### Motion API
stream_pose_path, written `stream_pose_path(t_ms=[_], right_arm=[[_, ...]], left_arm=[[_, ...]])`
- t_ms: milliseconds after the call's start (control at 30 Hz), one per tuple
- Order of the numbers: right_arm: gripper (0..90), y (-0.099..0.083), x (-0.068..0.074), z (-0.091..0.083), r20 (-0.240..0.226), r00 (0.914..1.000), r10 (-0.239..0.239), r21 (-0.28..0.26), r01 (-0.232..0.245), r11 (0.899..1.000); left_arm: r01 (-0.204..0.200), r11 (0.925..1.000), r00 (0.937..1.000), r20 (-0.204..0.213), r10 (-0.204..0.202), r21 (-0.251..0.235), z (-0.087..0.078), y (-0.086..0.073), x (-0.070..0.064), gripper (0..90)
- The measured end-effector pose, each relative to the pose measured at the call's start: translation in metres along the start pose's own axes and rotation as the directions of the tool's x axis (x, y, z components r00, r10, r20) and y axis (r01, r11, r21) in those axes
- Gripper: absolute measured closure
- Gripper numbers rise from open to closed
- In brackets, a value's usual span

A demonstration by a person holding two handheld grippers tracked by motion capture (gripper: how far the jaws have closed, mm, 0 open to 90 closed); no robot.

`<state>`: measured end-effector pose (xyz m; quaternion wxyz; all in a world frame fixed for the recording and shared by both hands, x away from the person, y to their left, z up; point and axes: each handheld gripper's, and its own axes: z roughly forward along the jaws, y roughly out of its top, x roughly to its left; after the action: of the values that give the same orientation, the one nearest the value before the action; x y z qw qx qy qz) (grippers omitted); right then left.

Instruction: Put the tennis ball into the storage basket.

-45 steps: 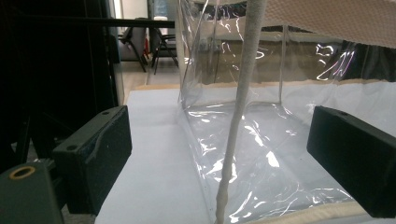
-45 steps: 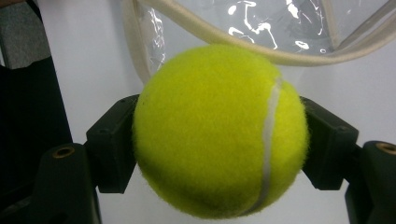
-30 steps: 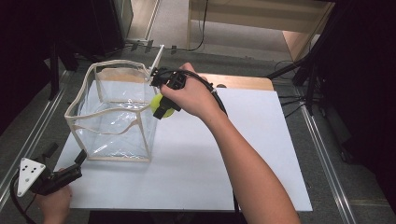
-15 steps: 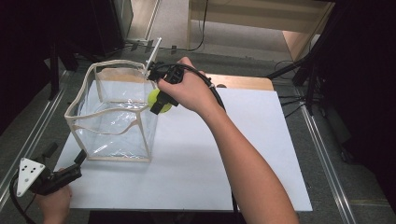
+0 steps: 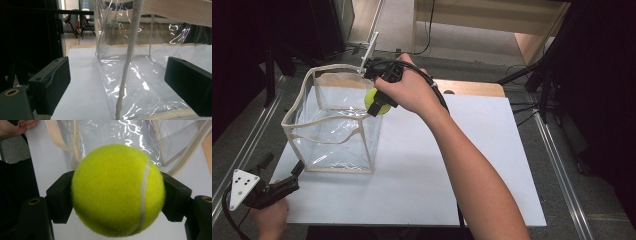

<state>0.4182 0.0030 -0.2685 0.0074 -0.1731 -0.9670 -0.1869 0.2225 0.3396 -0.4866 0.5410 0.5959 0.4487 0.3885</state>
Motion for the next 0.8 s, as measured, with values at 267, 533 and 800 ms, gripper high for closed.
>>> stream_pose_path(t_ms=[267,533,800], right_arm=[[23.4,0.011,0.0,-0.001,0.007,1.0,-0.003,-0.001,0.003,1.0],[23.4,0.02,-0.002,0.0,0.016,0.9998,-0.011,-0.007,0.011,1.0],[23.4,0.028,-0.006,0.007,0.021,0.9998,-0.002,-0.011,0.003,1.0]], left_arm=[[0.001,1.0,1.0,-0.001,-0.001,0.0,0.0,0.0,0.0,6.9],[0.0,1.0,1.0,0.003,0.0,0.0,0.0,0.0,0.001,6.9],[-0.003,1.0,1.0,0.003,0.003,-0.001,0.0,0.0,0.001,6.9]])
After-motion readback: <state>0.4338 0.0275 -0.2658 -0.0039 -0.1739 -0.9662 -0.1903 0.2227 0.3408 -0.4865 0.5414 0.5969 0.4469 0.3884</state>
